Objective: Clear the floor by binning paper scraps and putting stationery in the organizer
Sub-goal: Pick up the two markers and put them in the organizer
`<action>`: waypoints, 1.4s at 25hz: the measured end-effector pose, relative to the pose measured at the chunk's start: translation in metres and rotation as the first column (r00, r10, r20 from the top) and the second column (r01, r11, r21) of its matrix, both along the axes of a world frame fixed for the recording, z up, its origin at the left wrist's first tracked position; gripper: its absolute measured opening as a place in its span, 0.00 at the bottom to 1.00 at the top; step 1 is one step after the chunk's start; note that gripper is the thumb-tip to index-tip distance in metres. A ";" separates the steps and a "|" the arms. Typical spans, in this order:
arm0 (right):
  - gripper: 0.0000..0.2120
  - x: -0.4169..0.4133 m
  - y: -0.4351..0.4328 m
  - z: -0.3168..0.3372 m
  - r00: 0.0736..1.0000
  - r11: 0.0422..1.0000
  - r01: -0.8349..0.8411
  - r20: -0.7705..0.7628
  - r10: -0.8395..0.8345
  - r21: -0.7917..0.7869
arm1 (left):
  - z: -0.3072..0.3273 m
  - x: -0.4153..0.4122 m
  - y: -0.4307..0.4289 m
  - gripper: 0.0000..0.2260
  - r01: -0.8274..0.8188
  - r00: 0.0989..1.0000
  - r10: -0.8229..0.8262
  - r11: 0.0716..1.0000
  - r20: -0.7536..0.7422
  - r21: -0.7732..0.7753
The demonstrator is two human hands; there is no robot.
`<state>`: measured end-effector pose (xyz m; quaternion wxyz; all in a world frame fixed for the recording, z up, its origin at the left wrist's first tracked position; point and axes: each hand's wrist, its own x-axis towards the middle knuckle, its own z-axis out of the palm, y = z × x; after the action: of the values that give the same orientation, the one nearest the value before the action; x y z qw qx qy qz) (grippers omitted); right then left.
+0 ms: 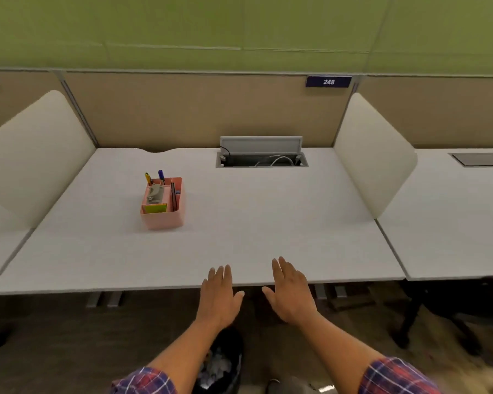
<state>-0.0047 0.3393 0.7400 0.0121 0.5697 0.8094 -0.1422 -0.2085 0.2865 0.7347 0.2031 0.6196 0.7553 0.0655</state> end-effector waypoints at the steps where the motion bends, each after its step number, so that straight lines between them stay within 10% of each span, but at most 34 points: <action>1: 0.38 0.022 -0.012 -0.003 1.000 1.000 0.023 0.019 -0.023 -0.006 | -0.004 0.016 -0.005 0.36 0.026 1.000 -0.026 1.000 0.005 -0.016; 20: 0.37 0.435 -0.159 -0.130 0.940 0.886 0.340 0.136 -0.312 -0.317 | -0.128 0.319 -0.080 0.36 0.106 0.993 -0.120 0.929 -0.016 -0.353; 35: 0.37 0.469 -0.158 -0.517 0.947 0.838 0.303 0.243 -0.211 -0.454 | -0.499 0.367 -0.039 0.28 0.253 0.954 -0.299 0.849 -0.026 -0.464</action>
<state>0.4643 0.1808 0.2227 0.2094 0.6628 0.6587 -0.2879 0.1587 0.2478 0.2356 0.3127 0.6592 0.6615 -0.1732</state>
